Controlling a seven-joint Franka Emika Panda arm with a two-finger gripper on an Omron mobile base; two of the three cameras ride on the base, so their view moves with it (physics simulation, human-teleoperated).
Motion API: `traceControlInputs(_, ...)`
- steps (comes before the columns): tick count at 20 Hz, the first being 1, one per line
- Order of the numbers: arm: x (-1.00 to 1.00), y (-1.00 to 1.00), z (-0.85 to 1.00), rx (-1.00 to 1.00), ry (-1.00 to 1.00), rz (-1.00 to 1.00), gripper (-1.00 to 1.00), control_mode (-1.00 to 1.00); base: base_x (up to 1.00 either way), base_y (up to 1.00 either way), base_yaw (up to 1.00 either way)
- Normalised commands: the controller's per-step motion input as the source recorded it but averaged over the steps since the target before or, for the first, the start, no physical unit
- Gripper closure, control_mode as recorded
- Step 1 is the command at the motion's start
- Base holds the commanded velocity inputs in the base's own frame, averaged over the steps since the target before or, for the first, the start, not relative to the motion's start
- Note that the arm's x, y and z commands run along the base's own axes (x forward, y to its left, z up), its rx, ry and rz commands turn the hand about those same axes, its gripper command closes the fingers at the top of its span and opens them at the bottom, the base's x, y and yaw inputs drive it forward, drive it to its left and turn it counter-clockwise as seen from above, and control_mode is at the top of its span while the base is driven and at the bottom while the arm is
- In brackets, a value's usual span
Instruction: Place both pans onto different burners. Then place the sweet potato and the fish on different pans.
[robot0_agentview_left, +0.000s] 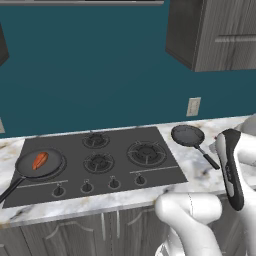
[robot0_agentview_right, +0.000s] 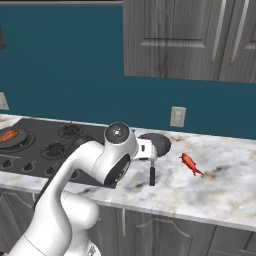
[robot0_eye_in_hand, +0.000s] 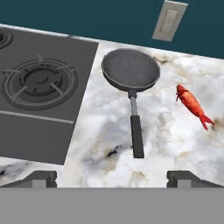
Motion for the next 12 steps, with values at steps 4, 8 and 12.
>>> traceControlInputs(4, 0.02, -0.09, -0.13, 0.0, 0.01, 0.0, -1.0, -1.0, 0.0, 0.0, 0.0)
traceControlInputs(8, 0.04, -0.12, -0.1, 0.0, 0.09, 0.0, -1.0, -1.0, 0.0, 0.0, 0.0)
traceControlInputs(12, 0.15, -0.07, -0.21, 0.0, 0.15, 0.0, -1.0, -1.0, 0.0, 0.0, 0.0)
